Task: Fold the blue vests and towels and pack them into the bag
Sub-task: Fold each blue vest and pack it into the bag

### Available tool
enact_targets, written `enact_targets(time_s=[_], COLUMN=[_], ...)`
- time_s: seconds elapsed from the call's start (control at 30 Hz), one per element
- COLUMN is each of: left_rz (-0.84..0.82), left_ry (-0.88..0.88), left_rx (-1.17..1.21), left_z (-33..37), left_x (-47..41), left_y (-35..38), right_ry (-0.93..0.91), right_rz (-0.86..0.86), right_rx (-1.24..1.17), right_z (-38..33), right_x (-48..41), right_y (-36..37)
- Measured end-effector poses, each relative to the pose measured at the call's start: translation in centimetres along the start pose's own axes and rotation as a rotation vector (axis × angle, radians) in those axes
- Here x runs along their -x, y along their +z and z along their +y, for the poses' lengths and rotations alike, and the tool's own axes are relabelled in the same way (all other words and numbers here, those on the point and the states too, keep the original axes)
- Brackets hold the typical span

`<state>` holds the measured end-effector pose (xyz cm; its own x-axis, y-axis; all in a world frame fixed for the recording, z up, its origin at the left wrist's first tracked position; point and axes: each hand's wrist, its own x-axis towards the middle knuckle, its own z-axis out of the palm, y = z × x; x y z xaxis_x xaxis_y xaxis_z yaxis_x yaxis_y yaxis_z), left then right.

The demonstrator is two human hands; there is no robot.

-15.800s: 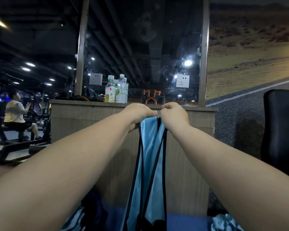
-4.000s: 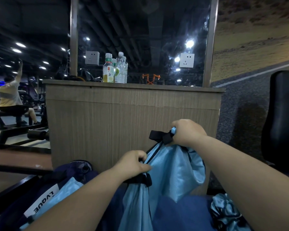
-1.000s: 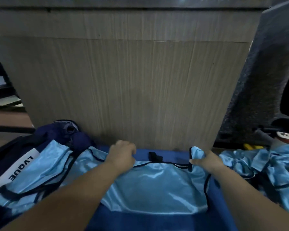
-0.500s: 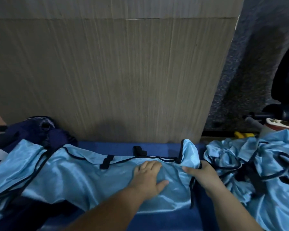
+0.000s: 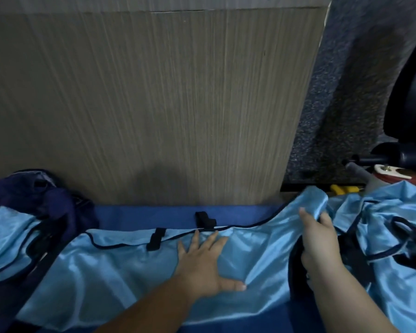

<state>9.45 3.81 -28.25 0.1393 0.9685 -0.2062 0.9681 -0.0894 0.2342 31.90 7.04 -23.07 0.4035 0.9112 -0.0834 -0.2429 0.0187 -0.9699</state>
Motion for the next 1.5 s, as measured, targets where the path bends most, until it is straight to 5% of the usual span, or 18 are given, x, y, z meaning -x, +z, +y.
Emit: enact_targets(time_s=[0.3, 0.43, 0.57, 0.7, 0.83, 0.93, 1.13, 1.33, 1.43, 1.5], left_rz=[-0.007, 0.115, 0.124, 0.089, 0.166, 0.302, 0.452, 0.447, 0.692, 0.721], left_ry=[0.166, 0.101, -0.219, -0.36, -0.406, -0.425, -0.4, -0.216, -0.037, 0.129], left_rx=[0.081, 0.828, 1.491, 1.753, 1.487, 1.067, 0.941, 0.413, 0.074, 0.075], left_z=[0.2, 0.0, -1.6, -5.2, -6.7, -7.0, -7.8, -8.6, -8.2, -7.7], left_x=[0.1, 1.1, 1.3, 1.7, 3.0, 3.4, 2.9, 3.1, 2.9, 2.8], left_y=[-0.6, -1.4, -3.2, -4.5, -5.4, -5.0, -4.4, -3.4, -2.9, -2.4], right_ry=[-0.06, -0.126, -0.163, -0.053, -0.028, -0.194, -0.436, -0.424, -0.433, -0.449], right_rz=[-0.02, -0.181, -0.489, -1.002, -1.142, -1.0, -0.641, -0.678, -0.712, -0.734], right_rx=[-0.052, -0.054, 0.092, 0.392, 0.576, 0.702, 1.056, 1.105, 1.137, 1.152], right_z=[-0.2, -0.5, 1.4, 3.5, 4.5, 4.1, 4.3, 5.4, 6.0, 6.2], right_x=[1.1, 3.1, 5.6, 7.6, 7.8, 6.6, 3.1, 1.3, 1.0, 0.9], right_y=[1.1, 3.7, 7.0, 8.7, 9.1, 9.0, 6.7, 5.9, 6.3, 6.5])
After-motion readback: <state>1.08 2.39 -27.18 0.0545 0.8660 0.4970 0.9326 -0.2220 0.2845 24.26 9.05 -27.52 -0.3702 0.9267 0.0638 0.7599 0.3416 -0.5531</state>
